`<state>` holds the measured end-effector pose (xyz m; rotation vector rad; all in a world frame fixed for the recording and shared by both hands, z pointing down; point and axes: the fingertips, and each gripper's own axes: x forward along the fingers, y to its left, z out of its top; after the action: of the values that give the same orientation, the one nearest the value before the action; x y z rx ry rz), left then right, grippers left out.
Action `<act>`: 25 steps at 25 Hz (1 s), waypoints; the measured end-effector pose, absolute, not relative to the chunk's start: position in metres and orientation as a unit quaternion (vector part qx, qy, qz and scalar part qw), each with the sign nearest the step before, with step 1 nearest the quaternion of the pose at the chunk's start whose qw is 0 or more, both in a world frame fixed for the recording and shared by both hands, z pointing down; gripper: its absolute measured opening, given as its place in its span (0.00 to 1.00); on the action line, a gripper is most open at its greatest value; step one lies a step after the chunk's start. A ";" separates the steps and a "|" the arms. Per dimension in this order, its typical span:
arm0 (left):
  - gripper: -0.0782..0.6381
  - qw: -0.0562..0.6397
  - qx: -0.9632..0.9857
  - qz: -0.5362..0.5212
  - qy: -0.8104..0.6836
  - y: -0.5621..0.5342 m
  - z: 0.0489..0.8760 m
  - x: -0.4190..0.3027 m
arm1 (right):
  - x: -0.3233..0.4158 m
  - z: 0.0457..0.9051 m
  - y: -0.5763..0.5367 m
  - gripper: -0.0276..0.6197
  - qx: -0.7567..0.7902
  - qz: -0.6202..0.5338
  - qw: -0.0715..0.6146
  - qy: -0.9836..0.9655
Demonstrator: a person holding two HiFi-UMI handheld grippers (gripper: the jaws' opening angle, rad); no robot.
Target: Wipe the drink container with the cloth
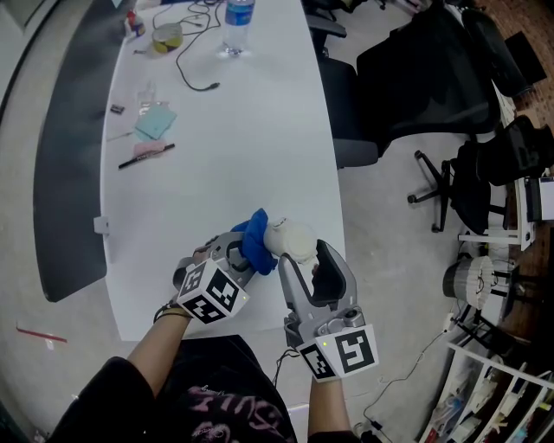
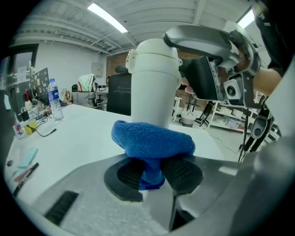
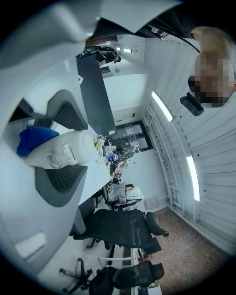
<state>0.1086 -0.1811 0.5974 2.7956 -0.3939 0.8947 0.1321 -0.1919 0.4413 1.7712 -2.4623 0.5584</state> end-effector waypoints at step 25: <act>0.26 0.072 0.934 0.270 -0.221 -0.140 0.524 0.053 | 0.170 0.412 -0.112 0.35 0.612 0.164 -0.025 -0.774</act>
<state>0.0528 -0.1396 0.5241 2.8077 -0.6644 0.8106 0.1697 -0.1120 0.4121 1.9523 -2.4695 0.5237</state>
